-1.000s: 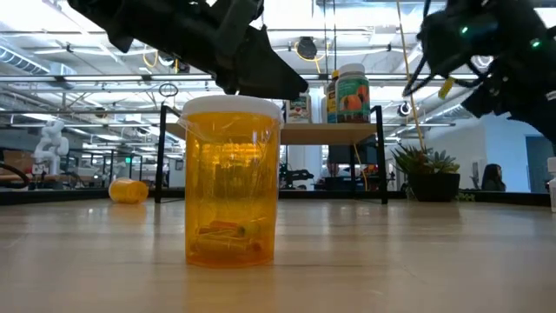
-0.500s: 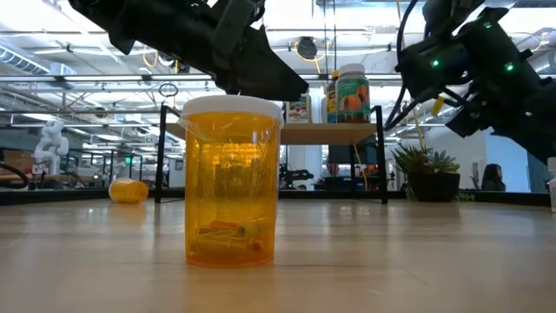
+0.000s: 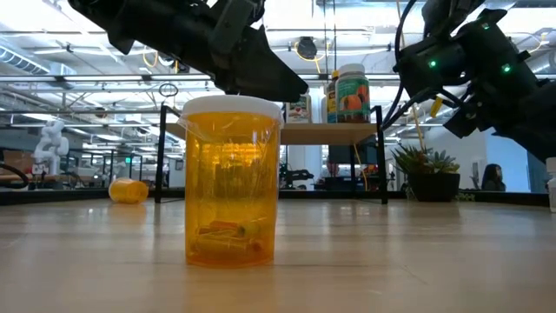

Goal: Pick and place medicine bottles onto shelf by color
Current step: Put the white black pill bottle on the shelf

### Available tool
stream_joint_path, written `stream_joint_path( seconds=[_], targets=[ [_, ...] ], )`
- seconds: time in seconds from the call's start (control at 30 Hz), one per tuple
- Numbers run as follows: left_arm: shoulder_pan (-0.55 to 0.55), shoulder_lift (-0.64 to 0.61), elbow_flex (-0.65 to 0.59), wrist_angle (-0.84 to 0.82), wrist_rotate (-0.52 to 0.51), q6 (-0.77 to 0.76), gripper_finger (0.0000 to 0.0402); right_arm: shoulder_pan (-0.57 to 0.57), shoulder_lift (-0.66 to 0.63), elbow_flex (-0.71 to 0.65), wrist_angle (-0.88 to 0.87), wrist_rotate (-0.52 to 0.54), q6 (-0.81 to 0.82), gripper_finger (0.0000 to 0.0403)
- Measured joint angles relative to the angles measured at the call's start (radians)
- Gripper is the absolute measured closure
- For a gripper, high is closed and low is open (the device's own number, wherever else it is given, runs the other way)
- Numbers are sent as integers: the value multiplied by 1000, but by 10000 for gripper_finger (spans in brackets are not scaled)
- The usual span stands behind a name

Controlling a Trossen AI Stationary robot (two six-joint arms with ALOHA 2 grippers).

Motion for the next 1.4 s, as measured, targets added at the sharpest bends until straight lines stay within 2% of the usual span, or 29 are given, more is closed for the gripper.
stream_joint_path(
  seconds=[0.3,0.47,0.57,0.7,0.83,1.03,1.2,1.4],
  targets=[
    [-2,0,0,-10,-3,1,169,0,0,0,-1,-27,27,262],
    [-8,-5,0,-2,-77,25,169,2,-44,20,-4,-76,114,262],
    [-17,-5,0,45,-81,58,168,9,-104,78,26,-79,212,262],
    [-43,14,2,133,-71,128,150,8,-190,148,184,-101,383,262],
    [-78,43,18,181,-79,224,114,14,-241,157,400,-166,520,262],
    [-110,100,72,173,-200,321,73,58,-226,156,674,-220,664,262],
    [-127,179,144,150,-282,397,80,101,-203,157,888,-236,718,262],
    [-165,210,200,125,-404,466,110,128,-191,156,936,-203,724,262]
  ],
)
